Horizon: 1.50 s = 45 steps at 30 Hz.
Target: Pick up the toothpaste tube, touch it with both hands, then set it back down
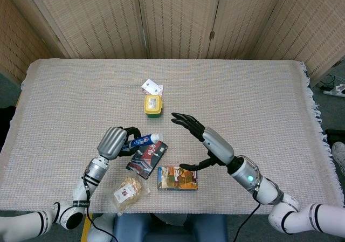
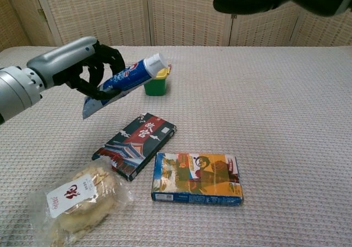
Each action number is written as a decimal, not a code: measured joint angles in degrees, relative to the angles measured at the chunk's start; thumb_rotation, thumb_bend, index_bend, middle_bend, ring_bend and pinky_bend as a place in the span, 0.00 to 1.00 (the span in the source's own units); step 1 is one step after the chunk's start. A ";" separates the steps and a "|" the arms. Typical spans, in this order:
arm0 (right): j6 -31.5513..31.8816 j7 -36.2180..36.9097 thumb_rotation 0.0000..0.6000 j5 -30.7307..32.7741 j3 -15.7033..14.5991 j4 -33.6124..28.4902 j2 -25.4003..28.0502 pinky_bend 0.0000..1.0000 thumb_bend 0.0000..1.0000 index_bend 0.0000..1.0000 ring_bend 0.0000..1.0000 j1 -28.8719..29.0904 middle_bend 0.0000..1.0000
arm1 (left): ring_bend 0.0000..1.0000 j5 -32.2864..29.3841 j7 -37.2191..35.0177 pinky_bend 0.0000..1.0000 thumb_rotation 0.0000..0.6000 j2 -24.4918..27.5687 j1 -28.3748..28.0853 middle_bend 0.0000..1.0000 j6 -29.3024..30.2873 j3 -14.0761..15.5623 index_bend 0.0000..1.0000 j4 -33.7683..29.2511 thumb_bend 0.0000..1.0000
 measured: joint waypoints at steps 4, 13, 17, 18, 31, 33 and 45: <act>1.43 -2.40 0.96 -0.67 -1.32 -0.40 2.49 0.00 0.26 0.00 0.00 -1.98 0.00 | 0.66 -4.64 5.50 0.59 1.00 -0.01 -0.39 0.81 -2.87 -0.21 0.72 3.10 0.78; 3.94 -6.40 0.96 -2.16 -4.37 -0.43 6.48 0.00 0.26 0.00 0.00 -6.04 0.00 | 0.52 -18.47 17.94 0.54 1.00 -1.35 -1.13 0.65 -7.23 -1.65 0.54 7.01 0.73; 4.69 -7.73 0.96 -2.38 -5.34 -0.06 7.64 0.00 0.26 0.00 0.00 -7.59 0.00 | 0.39 -23.57 21.68 0.47 1.00 -1.89 -1.61 0.50 -8.85 -2.28 0.34 7.27 0.57; 4.80 -7.87 0.96 -2.41 -5.51 0.03 7.90 0.00 0.26 0.00 0.00 -7.84 0.00 | 0.37 -24.42 22.07 0.45 1.00 -1.97 -1.69 0.47 -9.11 -2.42 0.31 7.21 0.53; 6.56 -16.99 1.00 0.47 -8.01 1.28 13.09 0.00 0.26 0.00 0.00 -13.98 0.00 | 0.27 -18.13 15.12 0.29 1.00 5.49 3.03 0.38 -2.14 -2.41 0.25 -2.18 0.42; 6.85 -20.77 1.00 1.81 -8.27 1.39 13.71 0.00 0.26 0.00 0.00 -15.38 0.00 | 0.27 -16.38 13.99 0.28 1.00 7.54 4.53 0.38 0.11 -2.06 0.27 -4.11 0.42; 13.20 -32.85 1.00 9.26 -9.48 2.10 15.43 0.00 0.26 0.00 0.00 -26.99 0.00 | 0.26 -5.06 10.44 0.21 1.00 17.90 17.36 0.38 18.39 3.04 0.29 -11.24 0.42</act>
